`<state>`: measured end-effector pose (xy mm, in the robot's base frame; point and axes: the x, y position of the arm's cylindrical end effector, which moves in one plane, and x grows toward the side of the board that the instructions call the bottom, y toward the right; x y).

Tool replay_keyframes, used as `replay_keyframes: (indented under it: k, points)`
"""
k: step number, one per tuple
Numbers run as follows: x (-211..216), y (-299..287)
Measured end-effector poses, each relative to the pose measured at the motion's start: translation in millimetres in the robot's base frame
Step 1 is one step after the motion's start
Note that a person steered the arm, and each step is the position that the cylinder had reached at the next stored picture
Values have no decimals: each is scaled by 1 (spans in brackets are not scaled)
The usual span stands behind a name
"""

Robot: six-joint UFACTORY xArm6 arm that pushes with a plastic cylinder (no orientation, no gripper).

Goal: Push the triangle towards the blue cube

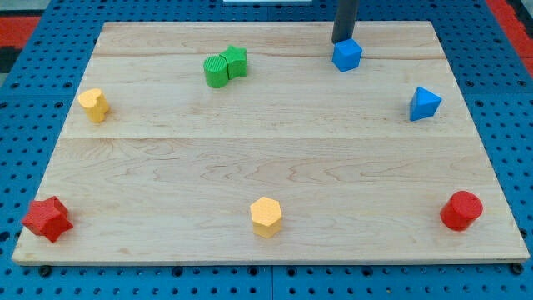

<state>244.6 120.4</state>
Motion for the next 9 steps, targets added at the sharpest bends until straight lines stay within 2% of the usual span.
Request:
replay_keyframes:
  k: [1, 2, 4, 5, 6, 8, 9]
  points:
    - [-5, 17]
    - [4, 94]
    - [86, 167]
    - [145, 176]
    - [171, 154]
    - [143, 104]
    - [149, 99]
